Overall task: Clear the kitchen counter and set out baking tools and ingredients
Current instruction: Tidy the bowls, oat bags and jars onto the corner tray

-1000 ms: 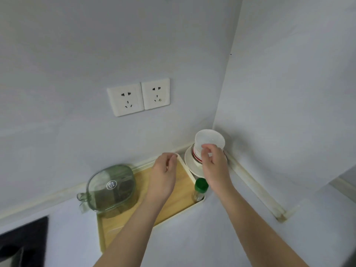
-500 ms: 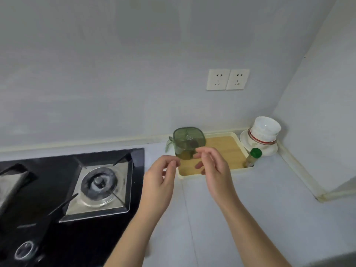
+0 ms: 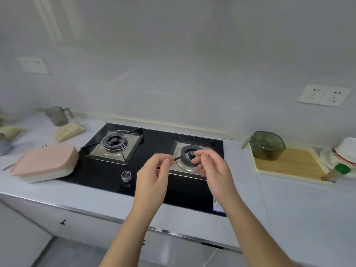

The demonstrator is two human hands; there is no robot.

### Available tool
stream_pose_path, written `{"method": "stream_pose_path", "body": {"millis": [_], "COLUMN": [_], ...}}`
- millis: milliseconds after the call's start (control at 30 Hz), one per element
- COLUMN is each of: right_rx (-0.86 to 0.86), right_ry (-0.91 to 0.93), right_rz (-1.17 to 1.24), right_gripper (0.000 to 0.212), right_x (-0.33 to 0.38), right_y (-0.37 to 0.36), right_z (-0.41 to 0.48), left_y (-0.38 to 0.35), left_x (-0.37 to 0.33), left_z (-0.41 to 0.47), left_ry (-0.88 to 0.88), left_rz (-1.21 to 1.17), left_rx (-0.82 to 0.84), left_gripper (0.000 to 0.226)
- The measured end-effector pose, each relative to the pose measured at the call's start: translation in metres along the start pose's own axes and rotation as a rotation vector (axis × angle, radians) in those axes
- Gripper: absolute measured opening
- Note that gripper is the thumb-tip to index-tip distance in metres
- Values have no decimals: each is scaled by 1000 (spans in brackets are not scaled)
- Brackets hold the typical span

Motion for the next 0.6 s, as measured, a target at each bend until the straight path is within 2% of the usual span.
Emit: {"method": "stream_pose_path", "body": {"millis": [333,600], "right_rx": [235,369], "right_ry": [47,53], "right_rz": [17,20], "right_gripper": [22,21], "right_x": [36,43], "right_y": [-130,-247], "right_z": [29,88], "left_y": [124,209], "left_x": [33,79], "left_z": [20,81], "left_ry": [36,71], "left_rz": [51,115], "left_rx": [-254,-338], "left_gripper": [23,26]}}
Point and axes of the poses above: each hand's wrist, its own z-axis towards the middle knuckle, its own y-axis out of the back of the hand, x = y × z, the point moved 5 cm from there along z, towards the middle knuckle, and after that the axes turned 10 degrees about -z, right-handed, at the moved point
